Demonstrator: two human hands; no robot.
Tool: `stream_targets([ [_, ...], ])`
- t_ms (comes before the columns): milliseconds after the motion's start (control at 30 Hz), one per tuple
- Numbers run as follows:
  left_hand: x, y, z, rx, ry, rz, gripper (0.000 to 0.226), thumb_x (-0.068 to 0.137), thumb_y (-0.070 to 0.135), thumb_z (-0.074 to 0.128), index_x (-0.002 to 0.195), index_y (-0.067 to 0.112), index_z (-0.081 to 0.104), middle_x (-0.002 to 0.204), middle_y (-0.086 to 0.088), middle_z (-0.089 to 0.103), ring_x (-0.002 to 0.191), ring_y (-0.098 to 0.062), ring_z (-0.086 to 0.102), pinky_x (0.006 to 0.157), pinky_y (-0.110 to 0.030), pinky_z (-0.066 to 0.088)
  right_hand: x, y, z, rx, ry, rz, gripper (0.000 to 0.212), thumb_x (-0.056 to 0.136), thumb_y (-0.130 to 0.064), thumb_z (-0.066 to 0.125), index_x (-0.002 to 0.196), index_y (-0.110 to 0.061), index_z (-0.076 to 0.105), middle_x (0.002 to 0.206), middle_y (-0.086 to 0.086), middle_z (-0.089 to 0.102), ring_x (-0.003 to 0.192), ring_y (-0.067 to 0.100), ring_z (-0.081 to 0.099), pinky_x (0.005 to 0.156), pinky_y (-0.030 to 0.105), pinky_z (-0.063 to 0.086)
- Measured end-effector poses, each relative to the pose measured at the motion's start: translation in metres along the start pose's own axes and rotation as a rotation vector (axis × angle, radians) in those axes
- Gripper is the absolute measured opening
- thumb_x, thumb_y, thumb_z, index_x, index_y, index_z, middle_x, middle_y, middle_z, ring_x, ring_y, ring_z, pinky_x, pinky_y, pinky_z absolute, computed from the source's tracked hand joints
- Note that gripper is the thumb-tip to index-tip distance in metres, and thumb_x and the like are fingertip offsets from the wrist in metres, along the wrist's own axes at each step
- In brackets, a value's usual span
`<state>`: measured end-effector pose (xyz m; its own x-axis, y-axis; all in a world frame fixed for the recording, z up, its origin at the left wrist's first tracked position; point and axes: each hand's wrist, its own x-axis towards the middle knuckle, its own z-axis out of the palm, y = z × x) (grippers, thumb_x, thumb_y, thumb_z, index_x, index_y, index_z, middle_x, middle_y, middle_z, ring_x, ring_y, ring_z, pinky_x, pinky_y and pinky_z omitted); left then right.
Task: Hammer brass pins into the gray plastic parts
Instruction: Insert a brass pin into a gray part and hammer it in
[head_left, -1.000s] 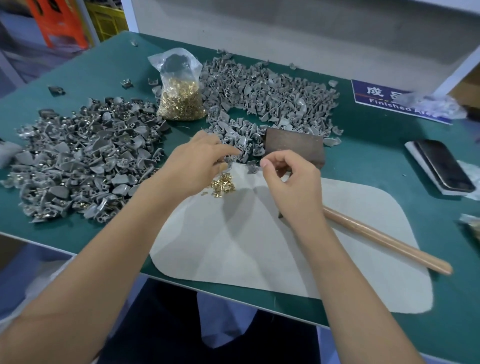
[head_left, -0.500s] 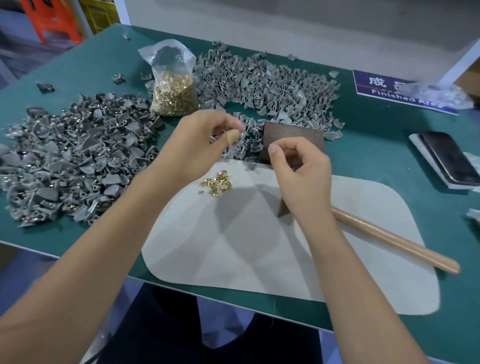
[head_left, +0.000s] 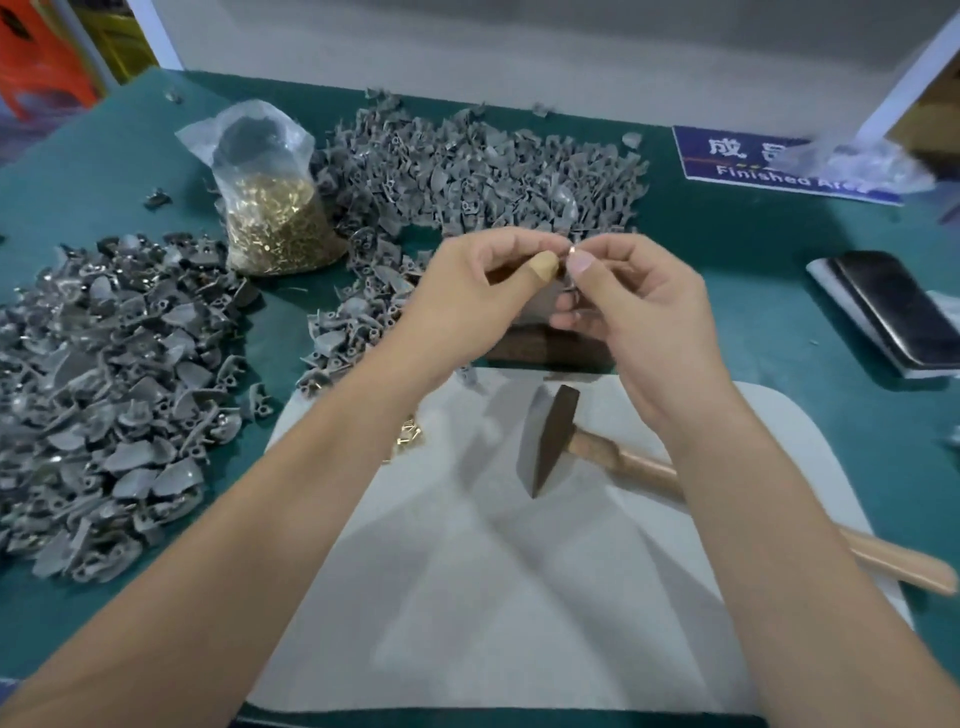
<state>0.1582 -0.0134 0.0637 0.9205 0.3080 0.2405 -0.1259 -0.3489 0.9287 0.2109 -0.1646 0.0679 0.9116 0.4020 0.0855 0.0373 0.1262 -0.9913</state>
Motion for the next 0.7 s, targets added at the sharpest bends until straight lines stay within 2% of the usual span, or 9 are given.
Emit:
stream_targets([
  [67, 0.004, -0.004, 0.001, 0.086, -0.072, 0.076, 0.015, 0.097, 0.013, 0.067, 0.109, 0.017, 0.076, 0.098, 0.011, 0.076, 0.084, 0.007, 0.066, 0.078, -0.012, 0.049, 0.002, 0.004, -0.008, 0.032, 0.010, 0.059, 0.008, 0.101, -0.007, 0.062, 0.097, -0.008, 0.069, 0.080, 0.004, 0.070, 0.069, 0.016, 0.067, 0.068, 0.025, 0.058],
  [167, 0.006, -0.010, 0.003, 0.092, -0.111, 0.100, 0.016, 0.094, 0.014, 0.072, 0.110, 0.014, 0.076, 0.099, 0.002, 0.075, 0.087, -0.004, 0.068, 0.082, -0.019, 0.052, 0.002, 0.008, -0.014, 0.040, -0.024, 0.119, 0.010, 0.102, -0.006, 0.060, 0.097, -0.008, 0.068, 0.080, 0.007, 0.073, 0.068, 0.017, 0.069, 0.066, 0.025, 0.058],
  [300, 0.006, -0.013, 0.001, 0.154, -0.070, 0.171, 0.008, 0.094, 0.018, 0.073, 0.100, 0.021, 0.076, 0.093, 0.005, 0.071, 0.082, -0.012, 0.064, 0.075, -0.026, 0.052, 0.003, 0.007, -0.013, 0.074, -0.075, 0.142, 0.009, 0.103, -0.006, 0.058, 0.098, -0.010, 0.065, 0.086, 0.011, 0.075, 0.072, 0.023, 0.075, 0.065, 0.027, 0.059],
  [400, 0.001, -0.016, -0.009, 0.328, -0.032, 0.253, 0.004, 0.096, 0.028, 0.070, 0.096, 0.025, 0.071, 0.094, 0.009, 0.066, 0.091, -0.011, 0.060, 0.081, -0.028, 0.049, 0.003, 0.009, -0.008, 0.023, -0.030, 0.123, 0.010, 0.103, -0.007, 0.059, 0.096, -0.012, 0.064, 0.089, 0.010, 0.076, 0.076, 0.022, 0.075, 0.062, 0.028, 0.059],
  [500, -0.005, -0.023, -0.014, 0.436, 0.033, 0.232, 0.005, 0.099, 0.036, 0.064, 0.096, 0.033, 0.061, 0.096, 0.017, 0.059, 0.098, -0.008, 0.053, 0.087, -0.031, 0.045, 0.003, 0.014, -0.015, -0.419, 0.115, -0.093, 0.009, 0.101, -0.018, 0.061, 0.092, -0.019, 0.063, 0.087, 0.005, 0.071, 0.075, 0.016, 0.065, 0.062, 0.038, 0.055],
  [567, -0.006, -0.026, -0.012, 0.510, 0.037, 0.228, 0.004, 0.098, 0.034, 0.064, 0.097, 0.033, 0.060, 0.097, 0.017, 0.058, 0.102, -0.011, 0.052, 0.092, -0.040, 0.045, 0.001, 0.018, -0.021, -0.760, 0.151, -0.269, 0.008, 0.098, -0.030, 0.058, 0.090, -0.027, 0.061, 0.080, -0.010, 0.062, 0.080, 0.015, 0.057, 0.069, 0.038, 0.048],
  [633, -0.005, -0.027, -0.009, 0.610, 0.014, 0.232, 0.003, 0.097, 0.033, 0.066, 0.097, 0.031, 0.064, 0.099, 0.015, 0.060, 0.105, -0.016, 0.051, 0.096, -0.046, 0.042, -0.001, 0.018, -0.023, -0.948, 0.157, -0.384, 0.007, 0.094, -0.034, 0.057, 0.090, -0.030, 0.061, 0.078, -0.020, 0.056, 0.084, 0.011, 0.050, 0.068, 0.035, 0.041],
  [700, -0.005, -0.028, -0.006, 0.663, 0.007, 0.226, 0.006, 0.096, 0.036, 0.067, 0.097, 0.030, 0.065, 0.099, 0.017, 0.060, 0.107, -0.016, 0.050, 0.095, -0.040, 0.039, 0.001, 0.018, -0.024, -1.015, 0.129, -0.451, 0.006, 0.093, -0.030, 0.059, 0.092, -0.029, 0.064, 0.081, -0.019, 0.057, 0.087, 0.012, 0.049, 0.067, 0.035, 0.041],
])
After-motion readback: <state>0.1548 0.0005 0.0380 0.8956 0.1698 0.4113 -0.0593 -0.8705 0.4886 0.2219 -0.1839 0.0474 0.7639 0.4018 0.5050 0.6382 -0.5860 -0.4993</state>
